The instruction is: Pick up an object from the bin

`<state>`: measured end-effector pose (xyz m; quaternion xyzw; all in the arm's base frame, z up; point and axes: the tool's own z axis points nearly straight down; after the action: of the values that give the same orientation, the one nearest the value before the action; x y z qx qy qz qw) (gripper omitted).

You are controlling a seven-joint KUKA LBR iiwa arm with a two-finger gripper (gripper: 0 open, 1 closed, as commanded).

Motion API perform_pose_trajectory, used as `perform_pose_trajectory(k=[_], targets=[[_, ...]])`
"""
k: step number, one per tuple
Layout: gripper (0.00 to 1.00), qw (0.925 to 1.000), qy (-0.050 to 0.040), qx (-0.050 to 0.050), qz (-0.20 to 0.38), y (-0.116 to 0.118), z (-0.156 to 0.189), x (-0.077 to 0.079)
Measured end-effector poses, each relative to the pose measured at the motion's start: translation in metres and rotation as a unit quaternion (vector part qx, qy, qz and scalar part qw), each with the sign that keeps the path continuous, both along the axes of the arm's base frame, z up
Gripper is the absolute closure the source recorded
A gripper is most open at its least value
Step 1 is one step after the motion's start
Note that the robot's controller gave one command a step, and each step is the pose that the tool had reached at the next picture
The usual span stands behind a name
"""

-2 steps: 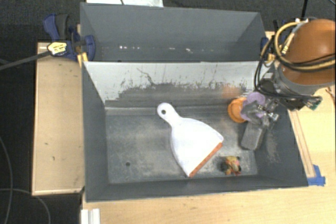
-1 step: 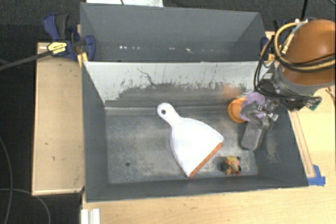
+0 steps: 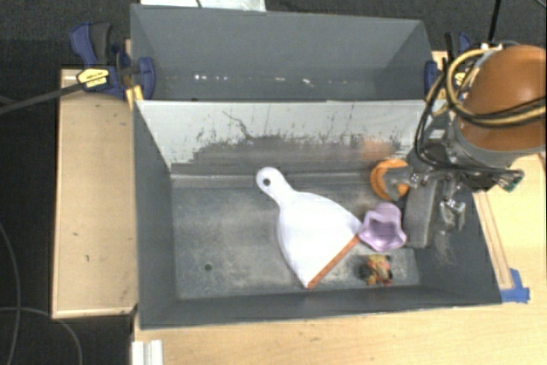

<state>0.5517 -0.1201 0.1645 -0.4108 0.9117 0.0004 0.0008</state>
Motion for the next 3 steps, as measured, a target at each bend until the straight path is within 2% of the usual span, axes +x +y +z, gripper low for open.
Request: perform_pose_trajectory(k=[1, 2, 3], targets=[[0.0, 1.0, -0.0003, 0.0, 0.0, 0.0, 0.0, 0.0], [0.0, 0.9992, -0.0008, -0.001, 0.04, 0.009, -0.007, 0.003], [0.0, 0.9885, -0.0018, -0.001, 0.151, 0.022, -0.042, 0.003]])
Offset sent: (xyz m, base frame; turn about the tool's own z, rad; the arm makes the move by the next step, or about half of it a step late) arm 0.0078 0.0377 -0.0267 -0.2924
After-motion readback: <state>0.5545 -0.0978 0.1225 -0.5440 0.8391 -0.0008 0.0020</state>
